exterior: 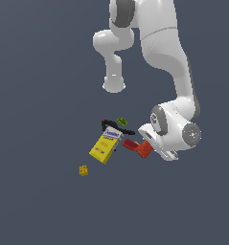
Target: Pick up a designated object from a clutter of objects.
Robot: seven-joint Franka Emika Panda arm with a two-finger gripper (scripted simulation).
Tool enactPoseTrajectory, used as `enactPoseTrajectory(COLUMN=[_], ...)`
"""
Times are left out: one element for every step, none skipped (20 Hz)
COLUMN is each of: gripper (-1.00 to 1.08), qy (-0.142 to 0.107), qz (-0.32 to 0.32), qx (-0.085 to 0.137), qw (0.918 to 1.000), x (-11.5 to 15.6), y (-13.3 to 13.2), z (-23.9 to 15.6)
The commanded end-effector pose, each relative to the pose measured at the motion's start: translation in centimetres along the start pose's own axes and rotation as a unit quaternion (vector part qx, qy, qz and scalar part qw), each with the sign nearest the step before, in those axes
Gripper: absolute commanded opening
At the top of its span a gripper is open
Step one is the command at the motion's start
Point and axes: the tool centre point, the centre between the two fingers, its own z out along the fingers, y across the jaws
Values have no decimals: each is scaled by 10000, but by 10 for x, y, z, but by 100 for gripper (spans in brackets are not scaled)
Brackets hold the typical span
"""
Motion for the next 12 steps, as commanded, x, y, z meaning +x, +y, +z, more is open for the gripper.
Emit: enactPoseTrajectory(gripper=[-100,-100,-100,-100,-100,-100,-100,-100,-100,-100,-100,-100], qy=[-3,-1,-1,-1,-1,-1,-1,-1,-1,-1,-1,1], qz=[1,1,1,1,1,1,1,1,1,1,1,0], qx=[-3,-1,-1,-1,-1,-1,-1,-1,-1,-1,-1,-2], qw=[10000,10000,10000,10000,10000,10000,10000,10000,10000,10000,10000,10000], x=[0,0,0,0,-1,-2,-3,-5,-6,-8,-11,-13], y=[0,0,0,0,1,2,3,4,5,7,9,11], z=[1,0,0,-1,-2,-4,-6,-8,-11,-15,-19,-24])
